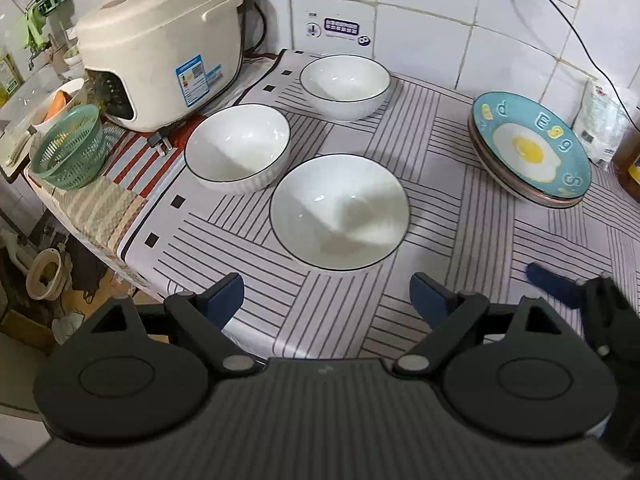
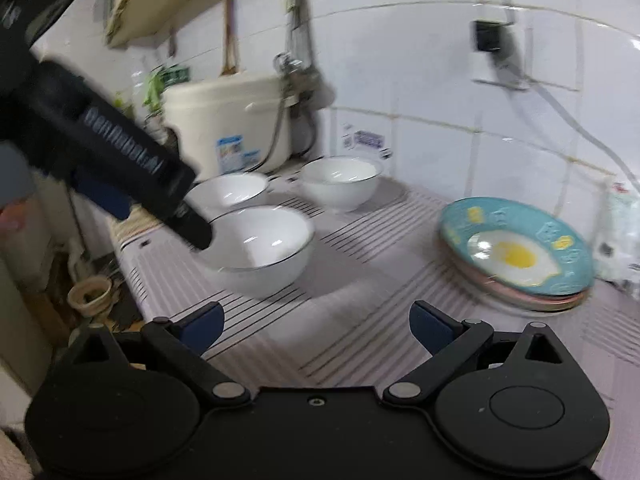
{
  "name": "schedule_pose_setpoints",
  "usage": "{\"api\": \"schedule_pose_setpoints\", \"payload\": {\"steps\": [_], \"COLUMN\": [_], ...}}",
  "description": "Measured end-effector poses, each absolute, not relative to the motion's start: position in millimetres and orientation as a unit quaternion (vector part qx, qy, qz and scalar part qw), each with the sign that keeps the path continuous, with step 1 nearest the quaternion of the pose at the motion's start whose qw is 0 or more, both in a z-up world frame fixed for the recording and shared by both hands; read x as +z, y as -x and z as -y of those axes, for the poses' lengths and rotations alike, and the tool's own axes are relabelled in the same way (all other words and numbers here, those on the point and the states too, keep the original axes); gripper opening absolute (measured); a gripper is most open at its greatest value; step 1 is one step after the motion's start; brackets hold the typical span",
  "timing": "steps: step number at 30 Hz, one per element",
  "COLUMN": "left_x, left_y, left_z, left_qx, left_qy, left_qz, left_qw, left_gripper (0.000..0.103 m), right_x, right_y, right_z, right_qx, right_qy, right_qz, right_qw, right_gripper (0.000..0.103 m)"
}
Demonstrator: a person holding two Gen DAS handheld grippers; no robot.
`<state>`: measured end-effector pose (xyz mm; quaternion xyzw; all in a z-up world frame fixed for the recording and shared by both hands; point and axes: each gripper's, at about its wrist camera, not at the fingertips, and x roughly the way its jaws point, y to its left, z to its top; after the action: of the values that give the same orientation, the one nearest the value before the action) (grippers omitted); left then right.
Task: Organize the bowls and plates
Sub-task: 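Reach the left gripper to the large white bowl and grasp its rim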
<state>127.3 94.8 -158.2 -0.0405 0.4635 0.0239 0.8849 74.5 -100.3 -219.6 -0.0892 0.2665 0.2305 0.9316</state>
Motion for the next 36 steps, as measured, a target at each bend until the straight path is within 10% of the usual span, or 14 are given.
{"api": "schedule_pose_setpoints", "payload": {"steps": [24,36], "left_x": [-207,-233], "left_y": [-172,-192], "left_z": [-124,-140], "left_qx": [0.045,0.041], "left_qy": [0.140,0.142], "left_qz": [-0.473,-0.496], "left_qw": [0.869,0.855], "left_gripper": [0.086,0.032], "right_x": [-269,-268], "right_y": [-135,-147], "right_z": [39,28], "right_qx": [0.278,0.292], "right_qy": [0.047,0.058], "right_qz": [-0.292,-0.293], "right_qw": [0.914,0.908], "right_gripper": [0.101,0.101]}}
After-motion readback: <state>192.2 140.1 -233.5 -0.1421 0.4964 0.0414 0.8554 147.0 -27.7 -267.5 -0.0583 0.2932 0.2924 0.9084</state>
